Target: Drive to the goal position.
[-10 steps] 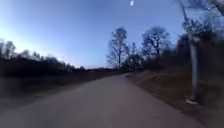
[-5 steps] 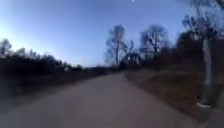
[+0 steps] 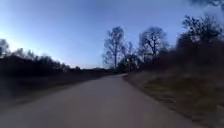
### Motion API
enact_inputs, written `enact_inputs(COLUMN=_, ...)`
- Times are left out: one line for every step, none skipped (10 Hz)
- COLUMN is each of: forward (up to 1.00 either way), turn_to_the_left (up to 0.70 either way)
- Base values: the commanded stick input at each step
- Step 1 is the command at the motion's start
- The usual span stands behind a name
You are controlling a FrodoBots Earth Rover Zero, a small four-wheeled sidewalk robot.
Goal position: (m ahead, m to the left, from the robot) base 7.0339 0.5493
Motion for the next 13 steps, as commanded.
enact_inputs(forward=1.0, turn_to_the_left=0.0)
enact_inputs(forward=1.0, turn_to_the_left=0.0)
enact_inputs(forward=1.0, turn_to_the_left=0.0)
enact_inputs(forward=1.0, turn_to_the_left=0.0)
enact_inputs(forward=1.0, turn_to_the_left=0.0)
enact_inputs(forward=1.0, turn_to_the_left=0.0)
enact_inputs(forward=1.0, turn_to_the_left=0.0)
enact_inputs(forward=1.0, turn_to_the_left=0.0)
enact_inputs(forward=1.0, turn_to_the_left=0.0)
enact_inputs(forward=1.0, turn_to_the_left=0.38)
enact_inputs(forward=1.0, turn_to_the_left=0.4)
enact_inputs(forward=1.0, turn_to_the_left=0.2)
enact_inputs(forward=1.0, turn_to_the_left=0.0)
